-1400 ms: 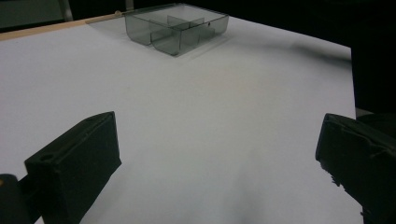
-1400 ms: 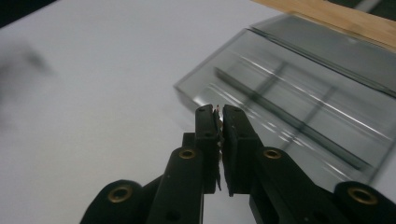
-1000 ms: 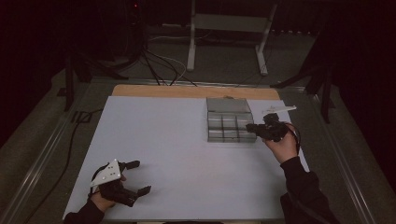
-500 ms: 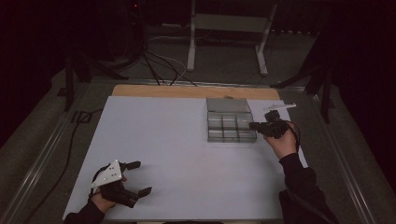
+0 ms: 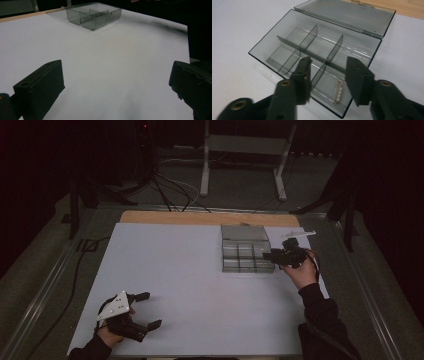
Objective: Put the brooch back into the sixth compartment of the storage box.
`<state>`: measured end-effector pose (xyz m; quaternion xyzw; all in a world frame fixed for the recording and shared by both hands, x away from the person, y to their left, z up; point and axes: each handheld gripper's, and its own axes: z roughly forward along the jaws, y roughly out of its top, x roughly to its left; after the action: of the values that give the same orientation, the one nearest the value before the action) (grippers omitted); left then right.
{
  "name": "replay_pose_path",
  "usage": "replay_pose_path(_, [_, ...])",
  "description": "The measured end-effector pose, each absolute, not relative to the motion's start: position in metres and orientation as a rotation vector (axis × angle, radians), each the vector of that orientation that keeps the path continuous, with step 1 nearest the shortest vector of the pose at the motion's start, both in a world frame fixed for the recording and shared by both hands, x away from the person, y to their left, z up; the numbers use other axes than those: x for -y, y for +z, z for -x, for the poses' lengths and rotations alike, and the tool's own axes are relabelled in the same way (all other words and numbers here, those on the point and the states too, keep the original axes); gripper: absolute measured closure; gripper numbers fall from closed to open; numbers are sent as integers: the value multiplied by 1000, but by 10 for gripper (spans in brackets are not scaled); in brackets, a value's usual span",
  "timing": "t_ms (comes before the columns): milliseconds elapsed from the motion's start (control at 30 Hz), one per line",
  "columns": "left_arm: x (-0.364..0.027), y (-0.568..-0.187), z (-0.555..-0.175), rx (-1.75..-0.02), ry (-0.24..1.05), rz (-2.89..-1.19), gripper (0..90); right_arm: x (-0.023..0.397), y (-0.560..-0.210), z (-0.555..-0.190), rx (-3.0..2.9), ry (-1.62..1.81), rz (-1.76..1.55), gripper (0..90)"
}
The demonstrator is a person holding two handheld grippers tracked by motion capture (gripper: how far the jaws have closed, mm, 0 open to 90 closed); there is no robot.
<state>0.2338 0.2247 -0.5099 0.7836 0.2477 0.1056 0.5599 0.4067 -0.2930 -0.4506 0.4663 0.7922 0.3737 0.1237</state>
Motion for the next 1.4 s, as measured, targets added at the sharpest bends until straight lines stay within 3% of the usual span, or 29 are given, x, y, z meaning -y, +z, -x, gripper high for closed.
replay_pose_path(233, [-225,-510,-234,-587,243,-1840,13,287,-448,-396,-2297,1060,-1307,128])
replay_pose_path(333, [-226,-510,-234,-591,244,-1838,13,286,-448,-391,-2279,1068,-1307,97])
replay_pose_path(367, [-225,-510,-234,-591,244,-1839,13,285,-447,-385,-2270,1075,-1284,20])
replay_pose_path(1000, [-225,-510,-235,-586,245,-1840,12,286,-418,-338,-2306,1278,-1249,0])
replay_pose_path(1400, [-225,-510,-235,-588,243,-1839,13,290,-431,-299,-2367,1355,-1153,0])
